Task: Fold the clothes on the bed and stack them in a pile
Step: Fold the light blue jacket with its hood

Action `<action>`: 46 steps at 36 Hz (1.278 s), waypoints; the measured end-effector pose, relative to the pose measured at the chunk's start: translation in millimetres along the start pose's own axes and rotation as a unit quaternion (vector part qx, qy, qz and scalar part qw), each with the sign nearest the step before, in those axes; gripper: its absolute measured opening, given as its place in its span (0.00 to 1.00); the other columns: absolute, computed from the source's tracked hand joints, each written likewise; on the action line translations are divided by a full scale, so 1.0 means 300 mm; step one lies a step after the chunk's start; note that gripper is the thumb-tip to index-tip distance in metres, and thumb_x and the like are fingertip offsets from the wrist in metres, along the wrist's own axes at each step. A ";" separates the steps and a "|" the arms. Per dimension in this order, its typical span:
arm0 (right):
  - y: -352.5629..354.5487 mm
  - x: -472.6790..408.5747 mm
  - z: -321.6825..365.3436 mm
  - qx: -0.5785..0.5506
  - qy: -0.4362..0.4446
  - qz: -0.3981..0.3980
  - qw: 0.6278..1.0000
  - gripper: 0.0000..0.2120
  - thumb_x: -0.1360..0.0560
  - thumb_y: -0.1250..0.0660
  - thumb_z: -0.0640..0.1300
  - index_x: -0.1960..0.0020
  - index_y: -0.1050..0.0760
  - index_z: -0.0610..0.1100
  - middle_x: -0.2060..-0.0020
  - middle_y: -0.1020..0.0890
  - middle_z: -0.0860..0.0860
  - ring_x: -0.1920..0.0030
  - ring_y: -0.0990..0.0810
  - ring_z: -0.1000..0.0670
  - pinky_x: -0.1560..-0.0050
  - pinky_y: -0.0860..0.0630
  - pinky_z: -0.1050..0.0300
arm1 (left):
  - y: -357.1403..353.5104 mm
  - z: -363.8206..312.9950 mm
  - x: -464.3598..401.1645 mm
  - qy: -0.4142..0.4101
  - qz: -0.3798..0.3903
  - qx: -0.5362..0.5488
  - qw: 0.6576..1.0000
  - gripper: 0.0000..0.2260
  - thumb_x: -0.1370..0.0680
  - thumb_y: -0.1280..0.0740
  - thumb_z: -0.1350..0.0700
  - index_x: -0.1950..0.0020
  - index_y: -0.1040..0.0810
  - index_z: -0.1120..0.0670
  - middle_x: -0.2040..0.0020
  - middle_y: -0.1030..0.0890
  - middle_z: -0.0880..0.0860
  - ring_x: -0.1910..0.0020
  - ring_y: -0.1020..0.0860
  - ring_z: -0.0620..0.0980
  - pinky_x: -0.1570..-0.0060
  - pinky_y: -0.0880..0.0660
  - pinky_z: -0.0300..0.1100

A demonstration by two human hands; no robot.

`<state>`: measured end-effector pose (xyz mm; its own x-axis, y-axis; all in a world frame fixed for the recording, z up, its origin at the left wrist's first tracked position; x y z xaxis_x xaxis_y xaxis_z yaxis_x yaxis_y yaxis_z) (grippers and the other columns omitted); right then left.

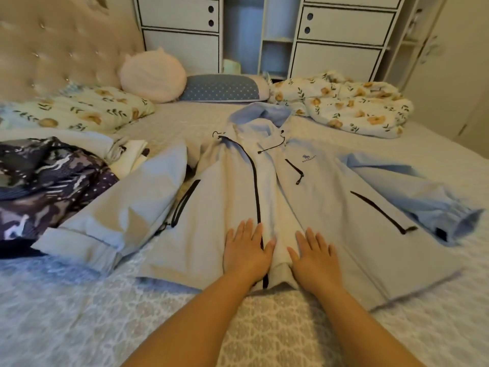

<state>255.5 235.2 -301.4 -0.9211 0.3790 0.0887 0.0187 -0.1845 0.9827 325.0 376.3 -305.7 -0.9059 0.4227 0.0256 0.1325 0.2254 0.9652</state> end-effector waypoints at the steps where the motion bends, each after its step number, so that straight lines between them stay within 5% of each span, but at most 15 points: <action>1: -0.004 0.030 0.000 0.000 0.001 0.002 1.000 0.28 0.19 0.59 0.60 0.22 0.58 0.52 0.23 0.59 0.50 0.23 0.59 0.48 0.24 0.59 0.47 | 0.001 -0.001 0.035 -0.009 0.001 0.000 1.000 0.30 0.20 0.61 0.36 0.21 0.55 0.48 0.21 0.56 0.49 0.23 0.58 0.47 0.27 0.63 0.48; 9: -0.006 0.220 0.017 -0.047 0.105 -0.027 0.993 0.27 0.20 0.52 0.60 0.23 0.49 0.55 0.23 0.50 0.56 0.23 0.52 0.54 0.25 0.55 0.50 | 0.020 0.058 0.308 -0.146 0.002 -0.024 0.989 0.38 0.26 0.51 0.28 0.22 0.50 0.46 0.21 0.51 0.44 0.23 0.53 0.43 0.27 0.63 0.49; 12: 0.006 0.283 0.042 -0.101 0.181 -0.060 0.976 0.32 0.24 0.39 0.60 0.24 0.42 0.51 0.26 0.38 0.56 0.28 0.38 0.53 0.29 0.41 0.55 | 0.073 0.166 0.359 -0.112 -0.070 -0.019 0.991 0.31 0.24 0.43 0.35 0.23 0.42 0.44 0.24 0.42 0.43 0.26 0.44 0.44 0.26 0.61 0.48; 15: 0.049 0.282 0.047 -0.062 0.164 -0.125 0.977 0.25 0.25 0.37 0.53 0.29 0.33 0.51 0.36 0.26 0.53 0.40 0.26 0.48 0.43 0.29 0.54 | 0.129 0.227 0.352 -0.100 -0.105 -0.045 0.988 0.23 0.21 0.40 0.44 0.26 0.35 0.42 0.28 0.33 0.44 0.30 0.36 0.46 0.28 0.50 0.47; 21: 0.101 0.233 0.130 0.128 0.180 -0.103 0.970 0.15 0.22 0.41 0.41 0.38 0.25 0.49 0.46 0.25 0.51 0.44 0.28 0.49 0.54 0.33 0.57 | 0.160 0.177 0.319 -0.152 -0.050 -0.155 0.975 0.23 0.20 0.41 0.60 0.26 0.35 0.45 0.31 0.29 0.49 0.35 0.30 0.51 0.45 0.29 0.46; 29: 0.118 0.311 0.150 0.221 0.226 -0.022 0.948 0.12 0.24 0.39 0.38 0.43 0.22 0.45 0.50 0.25 0.47 0.47 0.26 0.46 0.57 0.34 0.56 | 0.291 0.289 0.365 -0.066 -0.034 -0.169 0.983 0.11 0.23 0.40 0.62 0.45 0.25 0.50 0.50 0.22 0.52 0.53 0.23 0.55 0.62 0.32 0.46; 33: 0.083 0.416 0.232 0.228 0.274 0.020 0.934 0.12 0.23 0.41 0.37 0.45 0.22 0.41 0.50 0.25 0.45 0.49 0.24 0.44 0.58 0.34 0.54 | 0.351 0.328 0.389 -0.073 -0.099 -0.060 0.991 0.07 0.22 0.41 0.58 0.59 0.27 0.52 0.64 0.26 0.51 0.63 0.26 0.57 0.63 0.27 0.48; 35: 0.066 0.451 0.257 0.238 0.288 0.031 0.927 0.12 0.23 0.42 0.36 0.44 0.23 0.40 0.49 0.25 0.44 0.49 0.24 0.43 0.59 0.35 0.53 | 0.354 0.337 0.396 -0.083 -0.102 -0.015 0.991 0.10 0.22 0.38 0.52 0.44 0.21 0.49 0.50 0.21 0.51 0.51 0.23 0.56 0.55 0.24 0.48; 37: 0.062 0.471 0.262 0.240 0.293 0.043 0.925 0.12 0.23 0.43 0.36 0.44 0.23 0.40 0.52 0.26 0.44 0.49 0.24 0.42 0.59 0.35 0.53 | 0.325 0.334 0.400 -0.076 -0.045 -0.015 0.996 0.19 0.22 0.37 0.46 0.31 0.28 0.44 0.33 0.28 0.47 0.37 0.27 0.51 0.44 0.26 0.47; 40: 0.075 0.478 0.257 0.229 0.289 0.068 0.927 0.11 0.23 0.42 0.37 0.47 0.22 0.41 0.61 0.31 0.46 0.52 0.23 0.42 0.61 0.34 0.53 | 0.278 0.307 0.407 -0.082 0.025 0.006 0.996 0.20 0.19 0.42 0.42 0.28 0.31 0.44 0.26 0.35 0.45 0.31 0.32 0.51 0.38 0.32 0.46; 43: 0.097 0.468 0.250 0.147 0.300 0.121 0.935 0.13 0.21 0.40 0.50 0.53 0.21 0.44 0.62 0.23 0.46 0.60 0.23 0.47 0.65 0.33 0.55 | 0.305 0.278 0.412 -0.062 0.000 0.147 0.987 0.17 0.17 0.45 0.45 0.34 0.27 0.50 0.36 0.25 0.50 0.39 0.26 0.53 0.48 0.30 0.44; 46: 0.134 0.444 0.212 -0.030 0.260 0.149 0.954 0.22 0.23 0.43 0.63 0.66 0.25 0.49 0.69 0.24 0.47 0.70 0.28 0.49 0.67 0.36 0.54 | 0.394 0.225 0.418 -0.042 -0.115 0.252 0.960 0.15 0.18 0.45 0.46 0.42 0.23 0.50 0.49 0.22 0.50 0.47 0.24 0.54 0.58 0.34 0.43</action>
<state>158.3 335.9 -239.5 -0.9469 -0.1968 0.2544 0.3019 -0.2709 0.9140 254.1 515.3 -205.9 -0.9020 0.3745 -0.2146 0.1295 0.7092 0.6930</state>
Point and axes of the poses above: each hand's wrist, its own x-axis away from the middle knuckle, its own y-axis out of the back of the hand, z = x × y, the point moved 6 cm from there along -x, towards the middle knuckle
